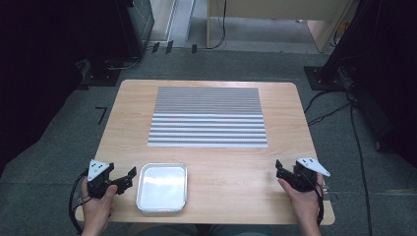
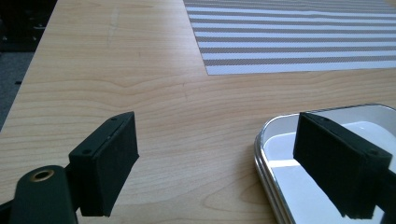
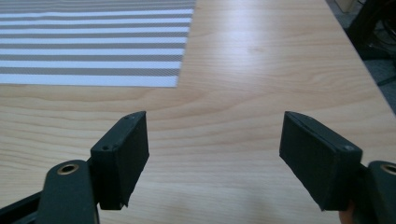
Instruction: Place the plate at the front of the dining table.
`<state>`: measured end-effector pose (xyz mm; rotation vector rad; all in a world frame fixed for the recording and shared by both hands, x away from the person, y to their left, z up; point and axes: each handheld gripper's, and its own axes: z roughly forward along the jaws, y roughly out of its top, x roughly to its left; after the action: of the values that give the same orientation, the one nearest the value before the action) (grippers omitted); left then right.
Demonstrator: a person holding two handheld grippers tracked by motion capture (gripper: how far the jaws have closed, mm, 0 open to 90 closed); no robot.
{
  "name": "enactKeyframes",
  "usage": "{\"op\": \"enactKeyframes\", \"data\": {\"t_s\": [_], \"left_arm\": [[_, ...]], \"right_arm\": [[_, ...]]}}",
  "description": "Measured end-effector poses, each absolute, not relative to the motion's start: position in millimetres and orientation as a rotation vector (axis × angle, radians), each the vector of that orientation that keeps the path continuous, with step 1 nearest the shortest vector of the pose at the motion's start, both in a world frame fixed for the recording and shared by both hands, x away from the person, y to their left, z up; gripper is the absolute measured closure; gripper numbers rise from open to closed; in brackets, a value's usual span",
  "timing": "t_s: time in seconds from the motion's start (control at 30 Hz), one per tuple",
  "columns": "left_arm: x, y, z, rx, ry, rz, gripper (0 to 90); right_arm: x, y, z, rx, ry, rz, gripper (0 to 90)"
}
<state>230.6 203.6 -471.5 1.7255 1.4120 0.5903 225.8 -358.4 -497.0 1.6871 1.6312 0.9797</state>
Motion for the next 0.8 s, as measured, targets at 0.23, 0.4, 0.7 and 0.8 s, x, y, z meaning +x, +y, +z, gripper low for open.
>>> {"op": "enactKeyframes", "data": {"t_s": [0.23,0.4,0.7,0.8], "left_arm": [[231,197,-471,1.757,1.407,0.573,14.3],[231,196,-470,1.768,1.402,0.577,15.8],[231,194,-471,1.779,1.417,0.585,26.8],[231,194,-471,1.775,1.424,0.584,32.3]], "right_arm": [[222,-327,-481,1.615,1.670,1.108,38.2],[220,-316,-478,1.626,1.652,1.207,44.9],[213,-300,-469,1.621,1.658,1.298,49.4],[213,-292,-467,1.604,1.689,1.301,48.9]]}}
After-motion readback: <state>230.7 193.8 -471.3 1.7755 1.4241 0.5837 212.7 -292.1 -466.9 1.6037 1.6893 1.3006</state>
